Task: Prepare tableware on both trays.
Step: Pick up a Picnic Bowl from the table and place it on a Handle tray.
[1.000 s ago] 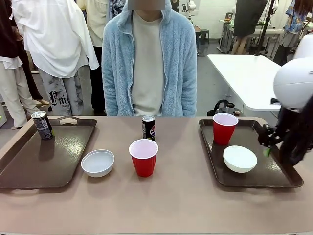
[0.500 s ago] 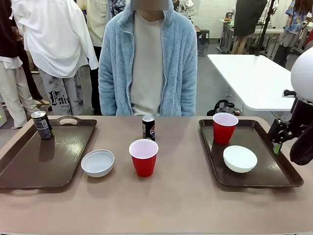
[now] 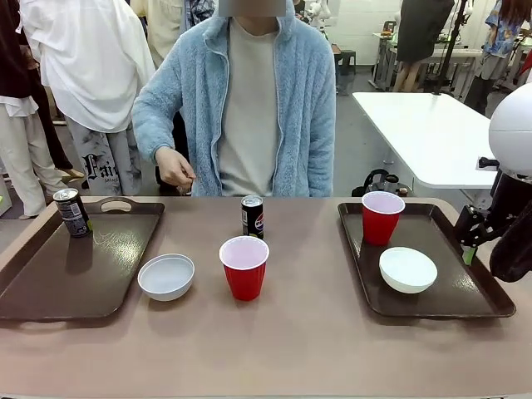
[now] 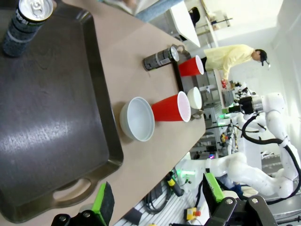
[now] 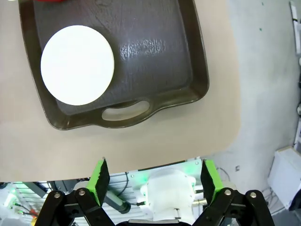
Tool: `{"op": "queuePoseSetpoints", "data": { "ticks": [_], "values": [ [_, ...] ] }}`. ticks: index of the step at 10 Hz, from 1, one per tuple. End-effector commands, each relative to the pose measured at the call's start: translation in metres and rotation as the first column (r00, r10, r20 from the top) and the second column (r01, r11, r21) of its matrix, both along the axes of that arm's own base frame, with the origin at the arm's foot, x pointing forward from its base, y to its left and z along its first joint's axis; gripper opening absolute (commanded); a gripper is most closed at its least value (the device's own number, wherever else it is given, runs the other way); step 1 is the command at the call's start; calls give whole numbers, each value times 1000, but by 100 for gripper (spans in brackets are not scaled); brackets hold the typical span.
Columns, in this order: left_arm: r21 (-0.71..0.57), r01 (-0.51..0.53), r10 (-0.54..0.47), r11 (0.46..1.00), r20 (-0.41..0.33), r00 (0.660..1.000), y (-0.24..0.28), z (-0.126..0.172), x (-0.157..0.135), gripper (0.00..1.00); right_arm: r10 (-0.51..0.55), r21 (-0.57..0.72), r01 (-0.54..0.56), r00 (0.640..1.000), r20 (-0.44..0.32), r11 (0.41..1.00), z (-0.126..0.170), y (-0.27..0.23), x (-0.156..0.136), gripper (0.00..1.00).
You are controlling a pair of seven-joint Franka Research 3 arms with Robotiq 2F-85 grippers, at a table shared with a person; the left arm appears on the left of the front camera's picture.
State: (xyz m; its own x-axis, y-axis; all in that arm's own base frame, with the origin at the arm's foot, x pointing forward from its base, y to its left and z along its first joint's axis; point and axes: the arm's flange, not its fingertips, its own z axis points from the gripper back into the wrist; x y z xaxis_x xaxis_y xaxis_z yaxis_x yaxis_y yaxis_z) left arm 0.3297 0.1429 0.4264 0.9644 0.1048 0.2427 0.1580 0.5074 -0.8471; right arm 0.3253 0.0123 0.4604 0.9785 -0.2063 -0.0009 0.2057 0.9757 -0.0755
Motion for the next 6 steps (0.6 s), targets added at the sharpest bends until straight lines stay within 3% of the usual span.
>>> {"op": "queuePoseSetpoints", "data": {
  "ticks": [1,2,4,6],
  "values": [
    [-13,-5,5,1000,10,1000,0,2,0,100,1,-1,-1,1000,13,1000,-1,1,2,100],
    [0,0,0,1000,0,1000,0,0,0,100,0,0,0,1000,0,1000,0,0,0,100],
    [204,52,-46,978,-35,998,-42,22,19,100,190,275,-223,971,142,935,6,-55,9,100],
    [339,88,-75,937,-50,996,-81,43,25,100,264,408,-363,923,281,837,15,-89,-1,100]
  ]
}}
